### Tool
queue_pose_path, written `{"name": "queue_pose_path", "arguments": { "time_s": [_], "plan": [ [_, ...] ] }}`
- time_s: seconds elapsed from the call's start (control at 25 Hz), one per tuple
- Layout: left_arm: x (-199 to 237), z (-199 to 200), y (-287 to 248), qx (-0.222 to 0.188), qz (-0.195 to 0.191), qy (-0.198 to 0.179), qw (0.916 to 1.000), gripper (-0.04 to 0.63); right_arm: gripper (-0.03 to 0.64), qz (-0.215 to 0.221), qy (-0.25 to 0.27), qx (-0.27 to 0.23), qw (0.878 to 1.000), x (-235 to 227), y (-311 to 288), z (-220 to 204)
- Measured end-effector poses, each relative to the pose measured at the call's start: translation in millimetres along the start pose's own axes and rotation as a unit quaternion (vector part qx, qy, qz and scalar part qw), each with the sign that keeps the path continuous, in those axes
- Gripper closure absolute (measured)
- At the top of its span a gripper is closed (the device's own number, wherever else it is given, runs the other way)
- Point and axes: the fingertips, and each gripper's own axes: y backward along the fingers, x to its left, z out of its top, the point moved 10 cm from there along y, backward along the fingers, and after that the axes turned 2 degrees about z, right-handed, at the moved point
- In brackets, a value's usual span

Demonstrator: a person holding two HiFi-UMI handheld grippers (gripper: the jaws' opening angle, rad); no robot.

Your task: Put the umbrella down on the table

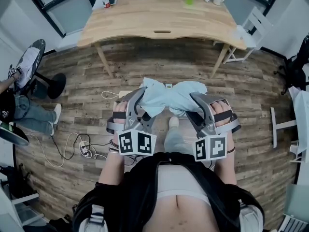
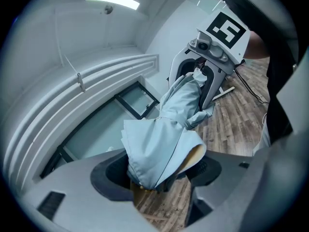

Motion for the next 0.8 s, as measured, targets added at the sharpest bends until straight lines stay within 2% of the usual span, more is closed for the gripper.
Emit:
{"name": "queue_pose_path", "arguments": {
  "time_s": [0.56, 0.8],
  "plan": [
    [90, 0, -144, 0.0, 0.014, 0.005, 0.9999, 0.29, 0.324, 0.0, 0.013, -0.011, 1.0, -113, -115, -66],
    [113, 5, -202, -0.001, 0.021, 0.011, 0.9997, 0.29, 0.324, 0.001, 0.021, -0.011, 1.0, -152, -155, -101]
  ]
}}
